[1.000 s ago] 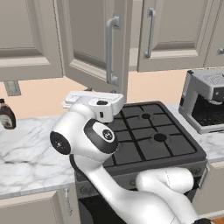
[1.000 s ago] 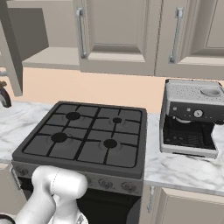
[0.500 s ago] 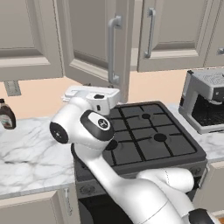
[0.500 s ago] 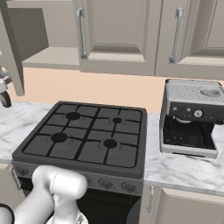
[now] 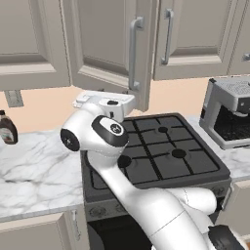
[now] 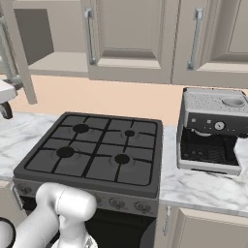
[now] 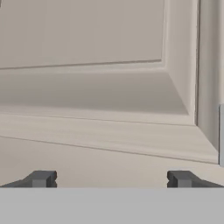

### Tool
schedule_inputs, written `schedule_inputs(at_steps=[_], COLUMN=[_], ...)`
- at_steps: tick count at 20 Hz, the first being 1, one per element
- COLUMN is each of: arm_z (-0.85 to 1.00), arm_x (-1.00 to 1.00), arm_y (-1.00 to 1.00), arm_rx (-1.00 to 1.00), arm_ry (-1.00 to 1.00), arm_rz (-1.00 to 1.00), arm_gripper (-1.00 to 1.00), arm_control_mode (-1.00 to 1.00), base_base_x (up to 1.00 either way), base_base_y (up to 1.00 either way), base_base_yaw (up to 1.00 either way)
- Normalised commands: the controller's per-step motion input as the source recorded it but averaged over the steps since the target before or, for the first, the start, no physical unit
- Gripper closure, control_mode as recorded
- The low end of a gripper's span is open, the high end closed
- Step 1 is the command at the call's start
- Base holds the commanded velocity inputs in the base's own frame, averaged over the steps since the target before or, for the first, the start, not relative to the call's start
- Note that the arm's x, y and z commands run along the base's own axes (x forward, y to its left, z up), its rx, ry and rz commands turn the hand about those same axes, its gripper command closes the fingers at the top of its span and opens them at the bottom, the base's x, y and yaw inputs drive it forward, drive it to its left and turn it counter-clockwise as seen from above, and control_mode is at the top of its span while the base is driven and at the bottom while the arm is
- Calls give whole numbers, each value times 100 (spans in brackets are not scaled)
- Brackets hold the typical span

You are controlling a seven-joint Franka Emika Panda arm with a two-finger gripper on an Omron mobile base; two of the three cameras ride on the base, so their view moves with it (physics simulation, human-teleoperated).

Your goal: Close all open cabinet doors.

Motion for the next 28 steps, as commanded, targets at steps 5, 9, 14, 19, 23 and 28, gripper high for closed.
schedule_inputs(at_steps=[5, 9, 14, 19, 23, 28], arm_z=[-2, 0, 0, 0, 0, 0], arm_x=[22, 28, 34, 36, 36, 37], arm_y=[-34, -38, -40, -41, -40, -38], arm_rx=[0, 1, 2, 3, 2, 2], arm_ry=[0, 0, 0, 0, 0, 0], arm_rz=[0, 2, 5, 8, 8, 10], arm_gripper=[-100, -100, -100, -100, -100, -100], arm_control_mode=[-100, -100, -100, -100, -100, -100], base_base_x=[0, 0, 0, 0, 0, 0], base_base_y=[0, 0, 0, 0, 0, 0], base_base_yaw=[0, 0, 0, 0, 0, 0])
